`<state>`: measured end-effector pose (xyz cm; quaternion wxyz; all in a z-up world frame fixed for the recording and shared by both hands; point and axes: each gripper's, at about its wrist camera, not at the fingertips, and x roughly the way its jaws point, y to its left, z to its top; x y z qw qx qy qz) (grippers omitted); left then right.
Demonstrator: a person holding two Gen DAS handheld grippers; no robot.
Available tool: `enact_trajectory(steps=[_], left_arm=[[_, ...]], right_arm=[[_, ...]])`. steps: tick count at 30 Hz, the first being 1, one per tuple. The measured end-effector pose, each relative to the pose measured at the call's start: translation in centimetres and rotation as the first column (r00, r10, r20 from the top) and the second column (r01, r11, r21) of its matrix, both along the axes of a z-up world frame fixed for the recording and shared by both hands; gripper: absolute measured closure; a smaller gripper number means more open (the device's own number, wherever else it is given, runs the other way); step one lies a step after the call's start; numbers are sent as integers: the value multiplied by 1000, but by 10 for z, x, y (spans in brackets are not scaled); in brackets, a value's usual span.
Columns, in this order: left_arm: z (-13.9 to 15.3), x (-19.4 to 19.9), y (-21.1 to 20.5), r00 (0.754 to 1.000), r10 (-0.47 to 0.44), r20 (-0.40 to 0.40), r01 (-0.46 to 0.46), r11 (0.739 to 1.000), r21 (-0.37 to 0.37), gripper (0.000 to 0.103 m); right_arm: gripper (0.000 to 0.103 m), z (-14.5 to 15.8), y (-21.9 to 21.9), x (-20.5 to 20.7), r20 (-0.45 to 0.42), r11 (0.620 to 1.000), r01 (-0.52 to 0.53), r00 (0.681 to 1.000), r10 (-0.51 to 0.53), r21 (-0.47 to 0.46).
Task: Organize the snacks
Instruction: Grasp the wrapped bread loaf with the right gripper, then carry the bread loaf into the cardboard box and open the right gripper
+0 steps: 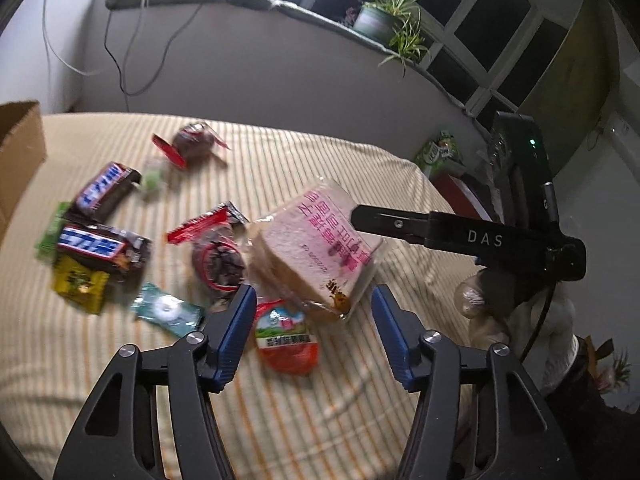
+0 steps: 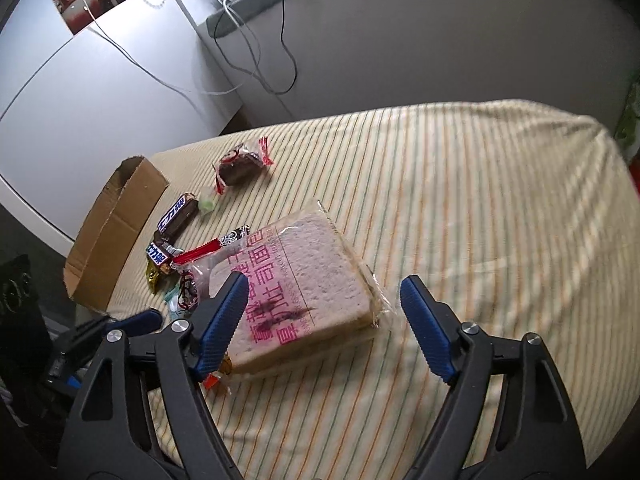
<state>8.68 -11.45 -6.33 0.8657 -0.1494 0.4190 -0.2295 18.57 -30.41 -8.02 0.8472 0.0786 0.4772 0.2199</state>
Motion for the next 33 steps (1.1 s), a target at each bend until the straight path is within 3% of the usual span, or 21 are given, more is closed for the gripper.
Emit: enact_trajectory(steps=[5,13,21,33], left_arm=[[-7,12,-8,999,-18,-37,18,1000,-3,45],[-20,25,-17,997,-25,-69,25,1000,1,47],[-15,29,-18,999,-24,-39,25,999,25,49],[16,12,4,998,3,62,-5,1000,23,49]], right_arm=[[21,-10,3,14,-51,999,-33,998,33,11],[32,-19,-1,20,-117,996,-58,991,65,64],[42,-13,-1,14,-122,996,-72,989,78,53],[43,23,19,-4,-54,996,-88,995,90,32]])
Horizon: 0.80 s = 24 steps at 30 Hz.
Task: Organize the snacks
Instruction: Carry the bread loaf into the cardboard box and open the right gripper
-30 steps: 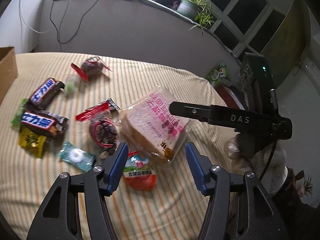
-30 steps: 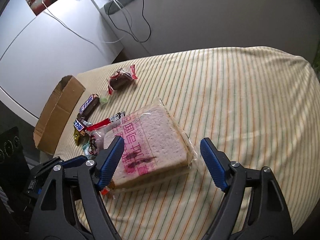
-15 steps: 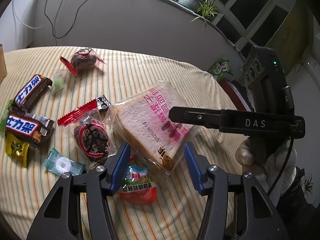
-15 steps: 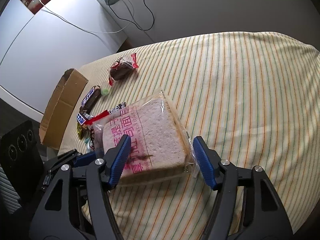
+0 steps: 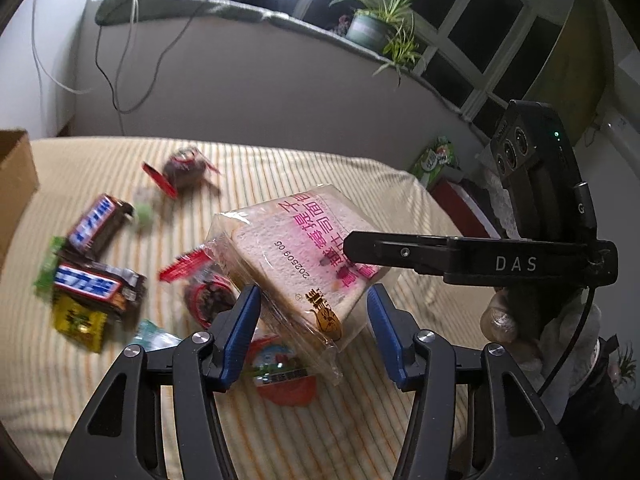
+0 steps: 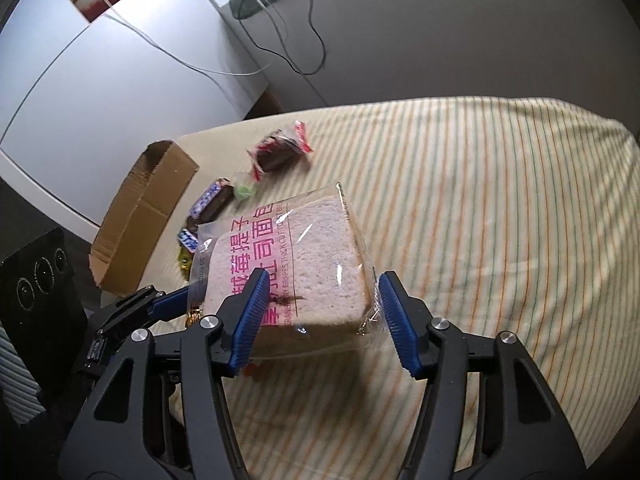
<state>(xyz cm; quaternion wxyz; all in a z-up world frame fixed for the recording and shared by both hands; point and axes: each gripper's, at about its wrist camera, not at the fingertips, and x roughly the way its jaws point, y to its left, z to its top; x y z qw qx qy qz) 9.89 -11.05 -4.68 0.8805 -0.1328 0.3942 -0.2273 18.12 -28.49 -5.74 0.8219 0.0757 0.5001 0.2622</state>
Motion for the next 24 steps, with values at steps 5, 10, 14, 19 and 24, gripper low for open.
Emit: enact_trajectory(steps=[5,10,14,19,24], left_arm=[[13,-11,19,998,38,43,-37,999,-10,49],[22,-23,41,993,90,81,-90,996,-9,49],[27,-31,64,986,135,102,-135,991,-10,49],[31,-42,94,973,197,120,-196,980,-13,49],[32,-51,127,955,266,129,-266,964,-16,49]], right_arm=[[43,20,24,-8,46,999,-33,998,34,-9],[43,32,49,-12,74,997,-74,994,75,-14],[43,40,77,-13,92,993,-115,989,116,-19],[43,47,114,-14,105,985,-169,980,171,-22],[43,51,156,-14,117,971,-235,964,237,-29]])
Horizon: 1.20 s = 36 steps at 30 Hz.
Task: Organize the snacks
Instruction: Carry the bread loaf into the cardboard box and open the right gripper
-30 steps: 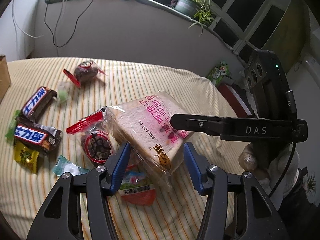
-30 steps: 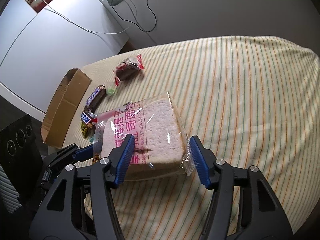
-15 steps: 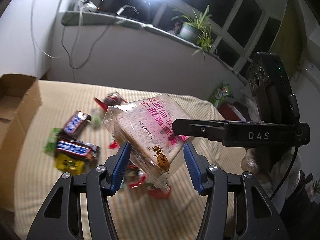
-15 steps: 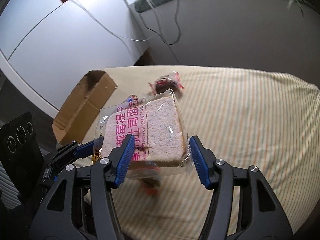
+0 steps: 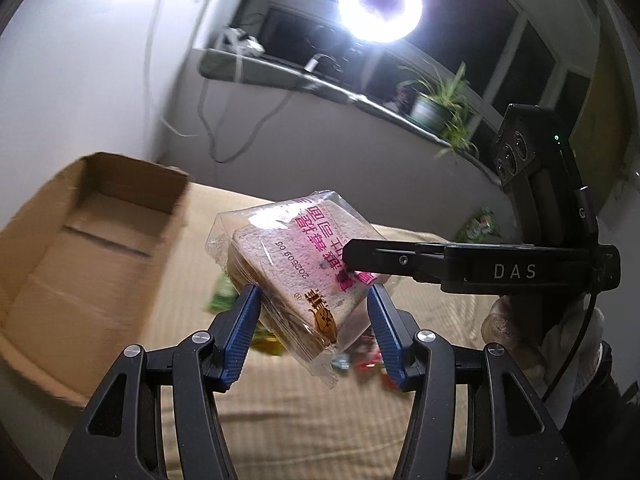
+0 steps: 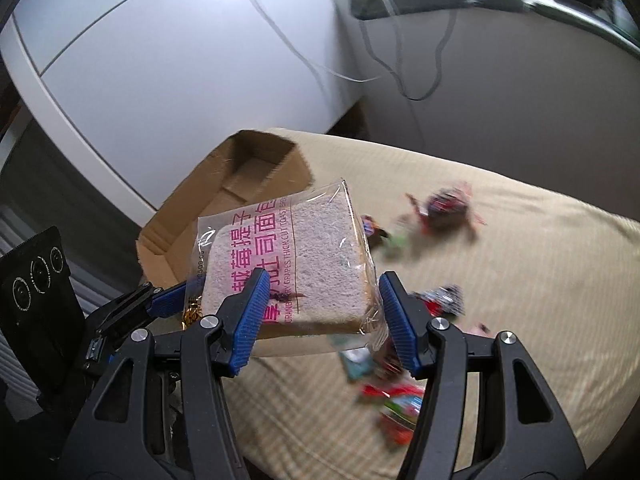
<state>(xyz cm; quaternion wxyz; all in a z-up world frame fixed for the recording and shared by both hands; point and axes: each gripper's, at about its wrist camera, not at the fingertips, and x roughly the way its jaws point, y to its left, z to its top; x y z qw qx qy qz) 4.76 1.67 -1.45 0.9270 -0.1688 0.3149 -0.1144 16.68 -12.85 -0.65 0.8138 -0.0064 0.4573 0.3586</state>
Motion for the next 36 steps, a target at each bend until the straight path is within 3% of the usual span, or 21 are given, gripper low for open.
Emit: enact_trajectory(steps=[9,23,36], left_arm=[[-1,-16,61,991,135,5,-135,991,4,49],[-17,-38,125,951,309,-27,-309,951,11,49],[-34,-34,144,934,353,-53,-351,935,46,50]], right_arm=[[43,1,76,-1,2,993,-117,993,117,10],[43,-13,178,-12,-6,963,-268,963,268,-11],[43,-26,209,-15,-3,955,-289,957,290,-72]])
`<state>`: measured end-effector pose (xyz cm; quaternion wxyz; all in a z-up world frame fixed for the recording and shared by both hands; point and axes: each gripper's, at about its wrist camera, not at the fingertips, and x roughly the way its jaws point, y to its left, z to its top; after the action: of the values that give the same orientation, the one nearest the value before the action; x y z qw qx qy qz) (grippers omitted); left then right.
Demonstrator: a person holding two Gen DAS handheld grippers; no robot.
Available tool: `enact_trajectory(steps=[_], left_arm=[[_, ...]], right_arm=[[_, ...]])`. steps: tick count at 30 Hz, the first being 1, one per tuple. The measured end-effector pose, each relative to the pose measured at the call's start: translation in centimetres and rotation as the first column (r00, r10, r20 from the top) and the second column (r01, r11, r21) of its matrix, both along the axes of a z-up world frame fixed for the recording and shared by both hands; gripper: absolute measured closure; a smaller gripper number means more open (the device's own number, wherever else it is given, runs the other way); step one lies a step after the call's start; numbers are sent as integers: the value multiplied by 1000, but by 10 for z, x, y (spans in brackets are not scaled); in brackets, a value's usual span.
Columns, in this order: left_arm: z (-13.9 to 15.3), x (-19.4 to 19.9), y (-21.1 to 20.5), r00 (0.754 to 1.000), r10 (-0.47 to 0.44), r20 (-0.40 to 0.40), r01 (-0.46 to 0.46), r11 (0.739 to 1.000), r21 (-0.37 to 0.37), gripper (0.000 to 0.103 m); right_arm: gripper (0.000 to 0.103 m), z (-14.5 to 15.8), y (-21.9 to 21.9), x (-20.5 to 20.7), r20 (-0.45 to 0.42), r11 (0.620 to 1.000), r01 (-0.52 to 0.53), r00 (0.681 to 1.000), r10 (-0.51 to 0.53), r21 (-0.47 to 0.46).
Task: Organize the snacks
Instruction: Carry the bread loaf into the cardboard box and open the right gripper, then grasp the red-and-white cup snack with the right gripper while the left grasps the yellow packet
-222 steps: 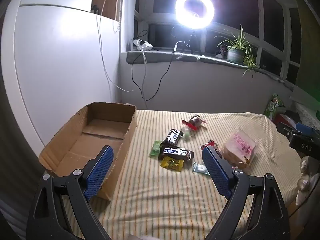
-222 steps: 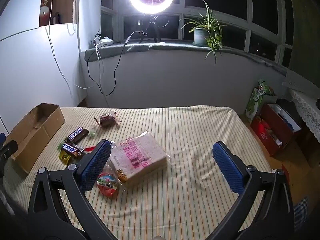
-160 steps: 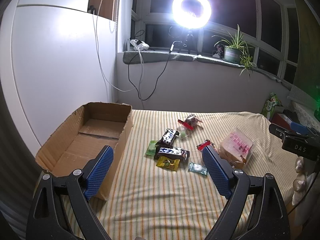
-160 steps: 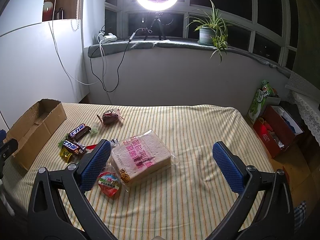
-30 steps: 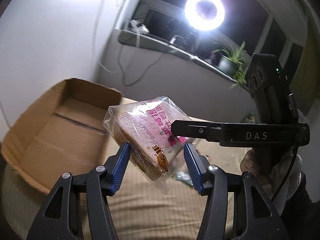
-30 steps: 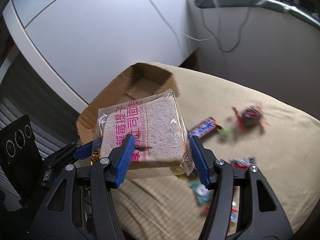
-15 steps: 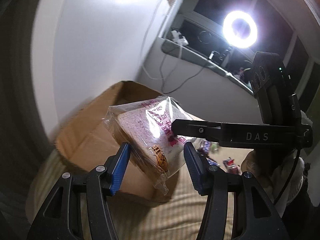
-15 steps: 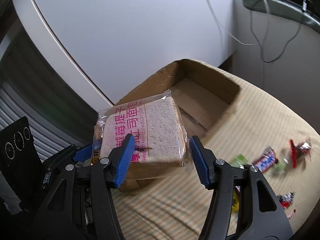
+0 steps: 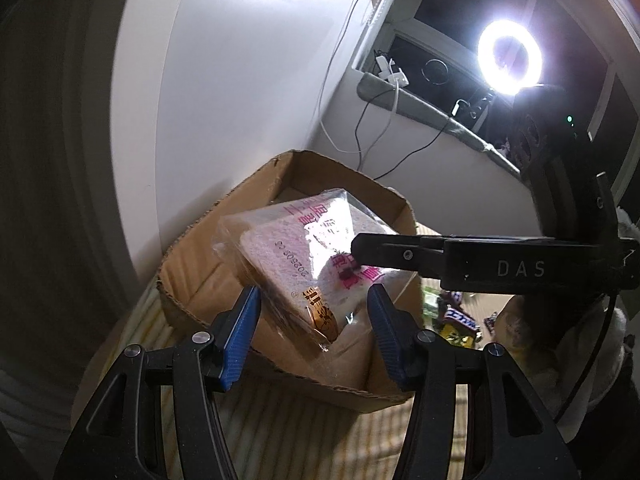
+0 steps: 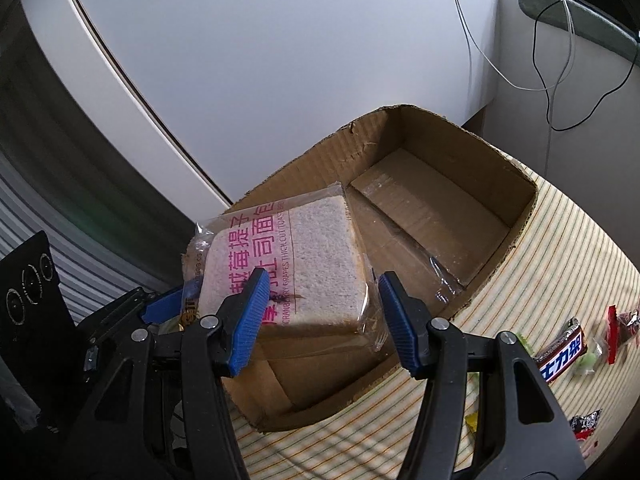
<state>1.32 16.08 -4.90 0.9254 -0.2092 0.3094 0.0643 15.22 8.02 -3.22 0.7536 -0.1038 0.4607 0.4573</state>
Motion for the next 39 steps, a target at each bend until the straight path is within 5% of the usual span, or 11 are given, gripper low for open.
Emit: enact_trajectory(steps=[15,25,29,39], left_arm=[[11,-17,-11,1000,-14,25,13,999,42,50],[21,-15,-65,988,-147,42,143,986,84,48],[18,-8,-90,976,-214,30,211,975,75,48],[-8,22,-133,943,-331,-48,332,943,28,48]], right_arm=[[43,13,-38,-2,108,997,74,991,-73,-4],[38,5,-147,-12,164,973,227,959,-229,32],[26,3,-193,-13,199,948,316,929,-313,15],[26,-28,-272,-35,213,903,424,891,-402,-71]])
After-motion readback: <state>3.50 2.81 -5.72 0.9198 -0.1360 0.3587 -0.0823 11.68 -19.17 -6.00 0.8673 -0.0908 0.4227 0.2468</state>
